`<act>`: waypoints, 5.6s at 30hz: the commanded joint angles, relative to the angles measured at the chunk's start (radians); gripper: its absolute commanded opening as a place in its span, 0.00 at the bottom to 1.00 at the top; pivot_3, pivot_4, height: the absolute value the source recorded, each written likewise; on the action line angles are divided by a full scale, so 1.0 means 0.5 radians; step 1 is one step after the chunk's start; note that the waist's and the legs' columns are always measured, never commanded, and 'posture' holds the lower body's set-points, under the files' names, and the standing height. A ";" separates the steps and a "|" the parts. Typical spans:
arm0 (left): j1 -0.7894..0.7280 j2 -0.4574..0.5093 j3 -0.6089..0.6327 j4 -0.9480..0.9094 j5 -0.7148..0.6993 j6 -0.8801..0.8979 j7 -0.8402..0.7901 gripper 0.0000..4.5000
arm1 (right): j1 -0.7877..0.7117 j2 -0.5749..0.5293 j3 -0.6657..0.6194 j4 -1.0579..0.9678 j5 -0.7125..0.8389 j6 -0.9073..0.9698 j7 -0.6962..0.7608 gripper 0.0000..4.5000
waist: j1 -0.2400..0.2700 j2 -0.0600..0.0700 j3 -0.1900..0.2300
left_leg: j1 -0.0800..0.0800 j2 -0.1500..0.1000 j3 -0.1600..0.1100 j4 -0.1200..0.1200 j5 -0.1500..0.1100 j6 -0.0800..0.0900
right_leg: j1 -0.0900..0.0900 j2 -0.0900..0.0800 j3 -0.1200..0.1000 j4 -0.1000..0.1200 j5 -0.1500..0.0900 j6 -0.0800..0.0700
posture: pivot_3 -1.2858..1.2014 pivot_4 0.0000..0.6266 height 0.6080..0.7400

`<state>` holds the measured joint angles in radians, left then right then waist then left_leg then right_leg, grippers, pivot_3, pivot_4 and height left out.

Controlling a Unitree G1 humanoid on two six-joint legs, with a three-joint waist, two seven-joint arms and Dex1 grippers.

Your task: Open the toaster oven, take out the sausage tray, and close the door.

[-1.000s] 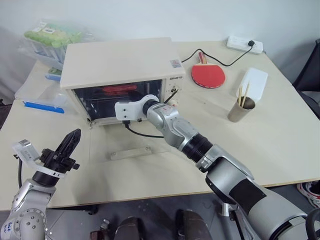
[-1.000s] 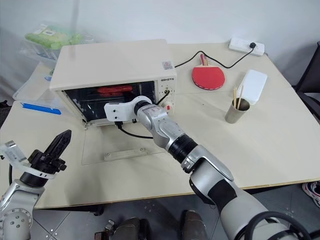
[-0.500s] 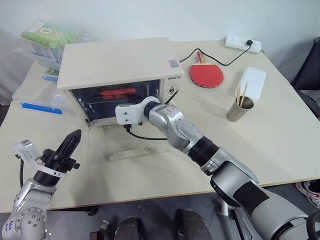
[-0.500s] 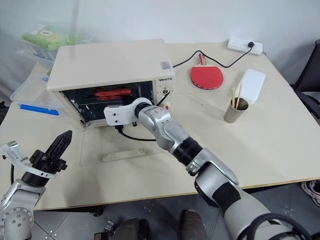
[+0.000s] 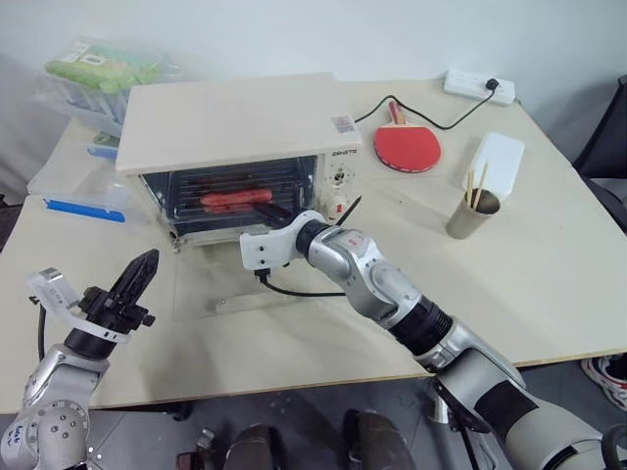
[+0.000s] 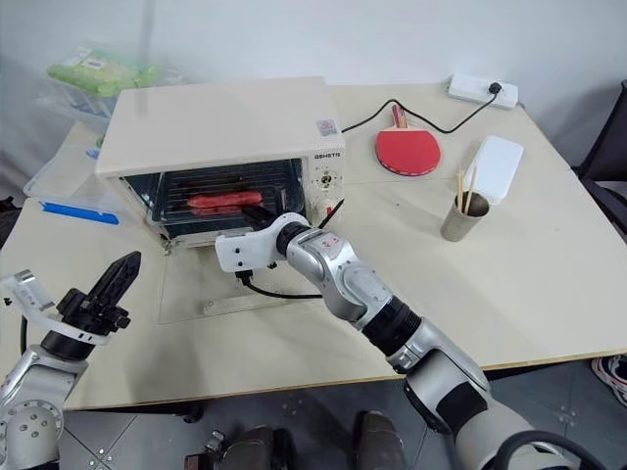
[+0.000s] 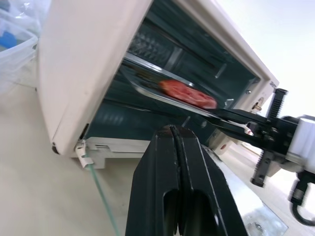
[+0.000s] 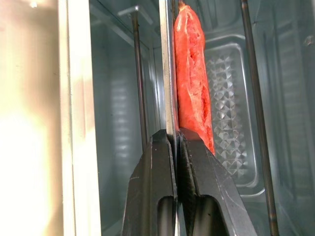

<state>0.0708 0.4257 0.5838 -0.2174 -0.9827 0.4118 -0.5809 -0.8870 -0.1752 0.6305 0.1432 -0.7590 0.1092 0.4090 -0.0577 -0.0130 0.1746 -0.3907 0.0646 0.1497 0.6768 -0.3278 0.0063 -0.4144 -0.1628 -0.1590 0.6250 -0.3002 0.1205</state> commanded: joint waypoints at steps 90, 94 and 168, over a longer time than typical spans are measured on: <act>-0.648 0.341 -0.083 0.361 0.143 0.236 -0.323 1.00 | 0.221 -0.259 -0.230 -0.439 -0.007 -0.491 0.067 0.00 | 0.041 -0.002 0.001 | 0.000 0.000 0.008 0.009 0.001 -0.001 | 0.003 0.001 0.001 0.001 0.000 0.000 | 0.52 0.24 1.00; -0.716 0.344 -0.080 0.412 0.158 0.194 -0.341 1.00 | 0.231 -0.275 -0.223 -0.439 -0.006 -0.523 0.069 0.00 | 0.043 -0.002 0.001 | 0.000 0.000 0.008 0.009 0.001 -0.001 | 0.003 0.001 0.000 0.001 0.000 0.000 | 0.52 0.24 1.00; -0.326 0.439 -0.217 0.329 -1.979 1.399 1.259 0.25 | 0.388 -0.606 -0.372 -0.484 0.533 -1.222 0.471 0.00 | 0.055 -0.002 0.001 | 0.007 -0.001 -0.005 0.011 0.002 -0.002 | 0.010 0.000 0.006 0.002 0.000 -0.001 | 0.52 0.24 1.00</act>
<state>-0.0946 0.6370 0.4780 -0.0489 -1.9453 1.1008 0.0445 -0.6862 -0.4818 0.4663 -0.0704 -0.5269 -0.4805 0.6547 -0.0301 -0.0140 0.1750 -0.3871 0.0640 0.1473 0.6825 -0.3270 0.0054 -0.4093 -0.1628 -0.1560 0.6261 -0.3003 0.1203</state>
